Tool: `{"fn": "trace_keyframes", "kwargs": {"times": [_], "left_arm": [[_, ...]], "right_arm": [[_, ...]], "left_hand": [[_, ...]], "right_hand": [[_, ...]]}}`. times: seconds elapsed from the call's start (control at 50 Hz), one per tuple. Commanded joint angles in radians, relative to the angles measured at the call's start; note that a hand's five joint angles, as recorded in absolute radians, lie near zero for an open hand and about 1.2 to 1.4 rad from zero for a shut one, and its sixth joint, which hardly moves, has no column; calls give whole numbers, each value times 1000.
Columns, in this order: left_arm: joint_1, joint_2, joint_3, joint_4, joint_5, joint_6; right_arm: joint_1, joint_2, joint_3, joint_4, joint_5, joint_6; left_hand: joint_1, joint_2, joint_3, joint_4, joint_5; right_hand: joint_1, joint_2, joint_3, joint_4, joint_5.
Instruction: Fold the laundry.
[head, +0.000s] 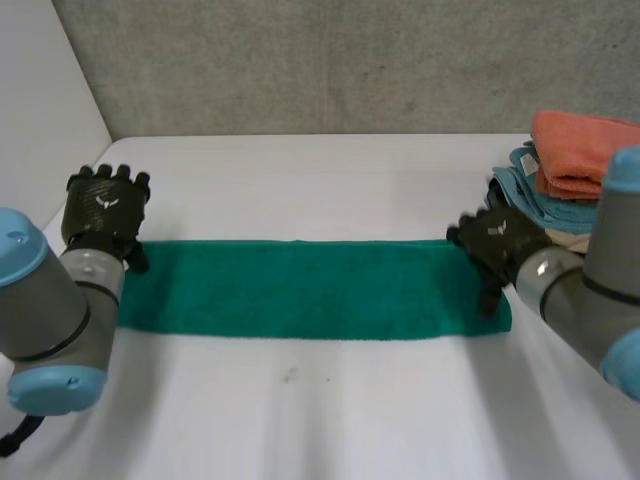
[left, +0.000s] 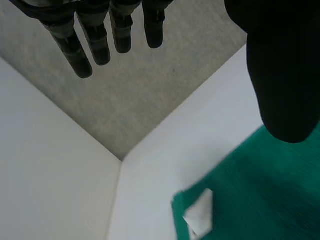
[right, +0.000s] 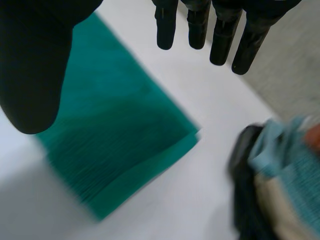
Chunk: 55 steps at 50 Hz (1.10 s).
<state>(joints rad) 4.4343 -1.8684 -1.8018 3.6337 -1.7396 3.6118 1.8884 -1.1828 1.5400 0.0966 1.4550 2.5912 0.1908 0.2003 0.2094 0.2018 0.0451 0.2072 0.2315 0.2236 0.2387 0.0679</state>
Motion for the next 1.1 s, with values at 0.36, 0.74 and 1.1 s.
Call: {"fn": "trace_keyframes", "kwargs": {"times": [0.36, 0.74, 1.1], "left_arm": [[39, 2, -50, -6, 46, -51], [40, 12, -60, -6, 41, -51], [45, 44, -62, -6, 37, -51]], "right_arm": [[-83, 155, 135, -272, -48, -9], [-387, -37, 290, -265, 2, -338], [191, 89, -189, -262, 152, -379]], "left_hand": [[-7, -16, -25, -18, -35], [-7, -16, -25, -18, -35], [-10, -19, -28, -21, -38]], "right_hand": [[1189, 1165, 1173, 1158, 1154], [1189, 1165, 1173, 1158, 1154], [1189, 1165, 1173, 1158, 1154]]}}
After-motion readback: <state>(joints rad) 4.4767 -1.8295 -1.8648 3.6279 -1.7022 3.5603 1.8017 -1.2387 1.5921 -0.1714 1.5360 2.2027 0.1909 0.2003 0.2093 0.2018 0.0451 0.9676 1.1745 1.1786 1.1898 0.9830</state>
